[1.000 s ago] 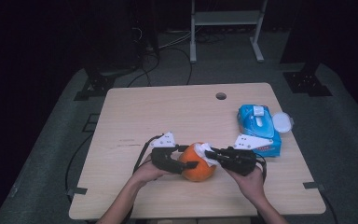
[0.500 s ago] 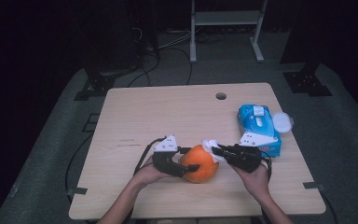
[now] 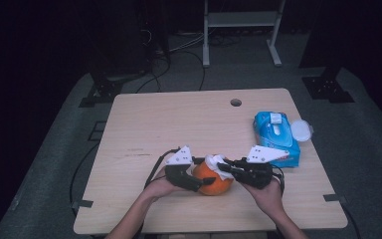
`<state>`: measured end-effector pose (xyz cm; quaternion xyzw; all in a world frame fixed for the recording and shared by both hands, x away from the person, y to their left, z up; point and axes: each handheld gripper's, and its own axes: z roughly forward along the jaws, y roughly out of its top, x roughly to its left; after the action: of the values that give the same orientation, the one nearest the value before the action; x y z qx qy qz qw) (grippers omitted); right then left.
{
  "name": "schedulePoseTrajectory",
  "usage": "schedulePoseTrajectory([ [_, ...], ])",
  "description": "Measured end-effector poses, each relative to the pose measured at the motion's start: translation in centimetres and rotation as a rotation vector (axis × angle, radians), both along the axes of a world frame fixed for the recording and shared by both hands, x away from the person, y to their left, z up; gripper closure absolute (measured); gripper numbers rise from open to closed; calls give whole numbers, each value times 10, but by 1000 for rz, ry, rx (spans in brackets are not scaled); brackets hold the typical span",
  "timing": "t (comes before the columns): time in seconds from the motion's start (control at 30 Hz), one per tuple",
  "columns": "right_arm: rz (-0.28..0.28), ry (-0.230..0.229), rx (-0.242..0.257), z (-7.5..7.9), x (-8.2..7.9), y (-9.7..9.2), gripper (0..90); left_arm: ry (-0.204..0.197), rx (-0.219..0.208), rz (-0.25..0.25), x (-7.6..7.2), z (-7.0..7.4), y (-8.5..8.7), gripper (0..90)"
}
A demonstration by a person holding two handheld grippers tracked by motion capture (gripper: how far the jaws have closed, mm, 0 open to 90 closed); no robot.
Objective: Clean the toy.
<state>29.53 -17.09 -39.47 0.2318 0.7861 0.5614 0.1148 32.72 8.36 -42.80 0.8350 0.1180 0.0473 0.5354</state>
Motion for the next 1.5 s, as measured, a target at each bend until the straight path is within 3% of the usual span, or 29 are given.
schedulePoseTrajectory([
  [0.1, -11, -14, -3, 3, 2, -1, 822, -36, 22, -38, -5, 1, -5, 280],
  [0.2, -31, 0, 6, 1, 6, -7, 822, -34, 17, -42, -4, 1, -5, 283],
  [0.47, -72, 39, 14, -6, 10, -21, 822, 32, -39, 2, 6, -4, 6, 285],
  [0.73, -53, 10, -11, -3, 1, -10, 821, 75, -62, 78, 12, -5, 9, 281],
  [0.8, -59, -4, -24, -3, 1, -9, 822, 69, -64, 79, 11, -4, 9, 257],
  [0.97, -58, 23, -4, -7, 7, -12, 822, 70, -59, 44, 12, -2, 12, 139],
  [1.13, -63, 33, 9, -8, 12, -13, 822, 46, -27, 36, 12, -4, 11, 150],
  [1.3, -70, 20, -2, -6, 9, -13, 822, 32, -23, 67, 12, -4, 10, 260],
  [1.5, -58, -22, -29, -3, 0, -4, 821, 75, -44, 117, 14, -4, 8, 263],
])
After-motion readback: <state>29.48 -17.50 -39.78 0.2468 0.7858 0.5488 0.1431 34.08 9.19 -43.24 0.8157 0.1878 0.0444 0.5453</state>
